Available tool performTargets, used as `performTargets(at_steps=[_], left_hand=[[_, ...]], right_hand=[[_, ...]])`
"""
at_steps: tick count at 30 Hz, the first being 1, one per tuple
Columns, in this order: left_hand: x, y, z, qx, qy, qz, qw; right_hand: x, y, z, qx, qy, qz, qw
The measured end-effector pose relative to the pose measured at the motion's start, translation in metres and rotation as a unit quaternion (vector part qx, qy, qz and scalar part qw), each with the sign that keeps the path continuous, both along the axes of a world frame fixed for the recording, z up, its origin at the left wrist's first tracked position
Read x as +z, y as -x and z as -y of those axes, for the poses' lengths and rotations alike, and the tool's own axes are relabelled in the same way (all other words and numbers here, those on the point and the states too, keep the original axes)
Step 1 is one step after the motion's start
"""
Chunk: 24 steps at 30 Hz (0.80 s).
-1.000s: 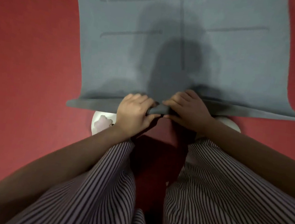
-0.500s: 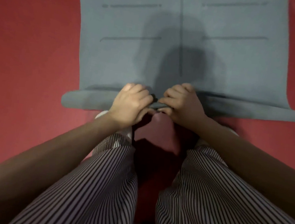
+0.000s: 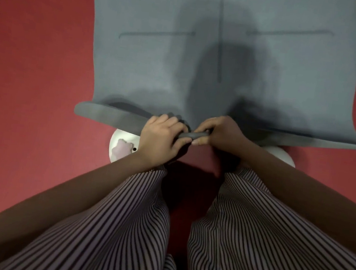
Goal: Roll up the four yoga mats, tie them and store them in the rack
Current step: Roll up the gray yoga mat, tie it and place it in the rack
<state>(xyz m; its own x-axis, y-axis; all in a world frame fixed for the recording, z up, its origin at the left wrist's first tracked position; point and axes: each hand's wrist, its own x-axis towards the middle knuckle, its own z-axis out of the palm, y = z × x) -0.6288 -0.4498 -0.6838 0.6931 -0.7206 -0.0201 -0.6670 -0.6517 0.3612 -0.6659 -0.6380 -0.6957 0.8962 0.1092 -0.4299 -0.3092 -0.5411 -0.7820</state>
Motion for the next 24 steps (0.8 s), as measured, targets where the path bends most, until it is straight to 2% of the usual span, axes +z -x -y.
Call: performTargets(at_steps=[2,4,6,8,9,11,13,16,19,21,24], left_hand=[[0.001,-0.004,0.005,0.014,-0.024,-0.031,0.999],[0.004,-0.008,0.011,0.032,-0.057,-0.062,0.996],[0.005,-0.011,0.018,0.049,-0.116,-0.109,0.986],[0.002,-0.011,0.02,0.057,-0.161,-0.132,0.976],[0.002,-0.011,0.02,0.06,-0.178,-0.14,0.972],[0.001,-0.011,0.022,0.06,-0.19,-0.145,0.969],[-0.002,-0.01,0.022,0.05,-0.198,-0.141,0.969],[-0.005,-0.009,0.022,0.037,-0.194,-0.13,0.972],[-0.003,-0.006,0.014,0.015,-0.112,-0.07,0.991],[-0.005,-0.006,0.008,-0.01,-0.088,-0.04,0.995],[-0.002,-0.013,0.013,-0.021,-0.082,-0.08,0.993]], right_hand=[[-0.004,-0.004,0.002,0.009,-0.005,-0.024,1.0],[-0.002,-0.004,0.0,0.015,0.017,-0.003,1.0],[-0.008,0.002,-0.003,0.027,0.128,0.107,0.986],[-0.011,0.015,-0.008,0.009,0.251,0.206,0.946],[-0.01,0.023,-0.011,-0.006,0.274,0.235,0.932],[-0.013,0.035,-0.014,-0.036,0.264,0.256,0.929],[-0.016,0.033,-0.012,-0.039,0.24,0.21,0.947],[-0.014,0.016,-0.003,0.022,0.207,0.066,0.976],[-0.017,0.012,0.001,0.036,0.177,0.039,0.983],[-0.016,0.012,0.001,0.018,0.166,0.038,0.985],[-0.016,0.01,0.001,-0.011,0.147,0.048,0.988]])
